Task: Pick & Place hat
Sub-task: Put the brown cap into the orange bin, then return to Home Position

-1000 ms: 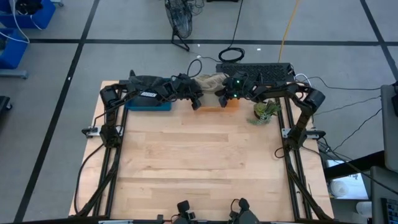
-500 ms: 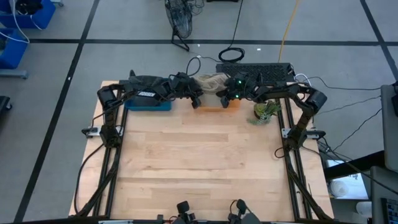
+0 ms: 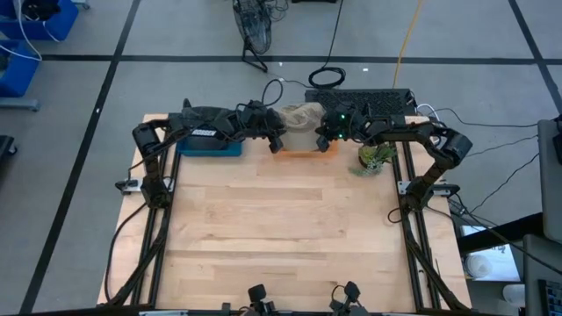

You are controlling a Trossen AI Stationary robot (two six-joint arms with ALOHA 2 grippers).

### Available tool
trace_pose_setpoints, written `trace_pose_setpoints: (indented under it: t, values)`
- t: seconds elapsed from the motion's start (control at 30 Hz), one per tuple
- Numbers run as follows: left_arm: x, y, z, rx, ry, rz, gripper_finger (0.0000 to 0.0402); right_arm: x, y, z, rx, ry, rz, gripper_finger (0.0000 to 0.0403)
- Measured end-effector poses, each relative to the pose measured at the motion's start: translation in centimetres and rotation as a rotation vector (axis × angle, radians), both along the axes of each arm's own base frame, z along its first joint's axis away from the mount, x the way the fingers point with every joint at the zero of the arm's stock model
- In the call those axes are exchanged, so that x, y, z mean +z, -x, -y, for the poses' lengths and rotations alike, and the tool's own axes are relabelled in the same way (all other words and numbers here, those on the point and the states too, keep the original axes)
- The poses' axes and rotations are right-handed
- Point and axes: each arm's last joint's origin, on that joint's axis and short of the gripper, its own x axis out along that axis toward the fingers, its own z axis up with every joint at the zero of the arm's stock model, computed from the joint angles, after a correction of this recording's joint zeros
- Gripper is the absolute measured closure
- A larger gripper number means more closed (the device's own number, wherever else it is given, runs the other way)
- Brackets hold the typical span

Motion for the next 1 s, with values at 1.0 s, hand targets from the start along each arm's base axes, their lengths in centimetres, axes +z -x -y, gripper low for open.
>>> trace_pose_setpoints:
  t: [1.0]
  values:
    - [5.5, 2.0, 1.3, -0.001, -0.043, 0.029, 0.0309, 3.1, 1.6, -0.9, -0.006, 0.075, 0.015, 0.0403]
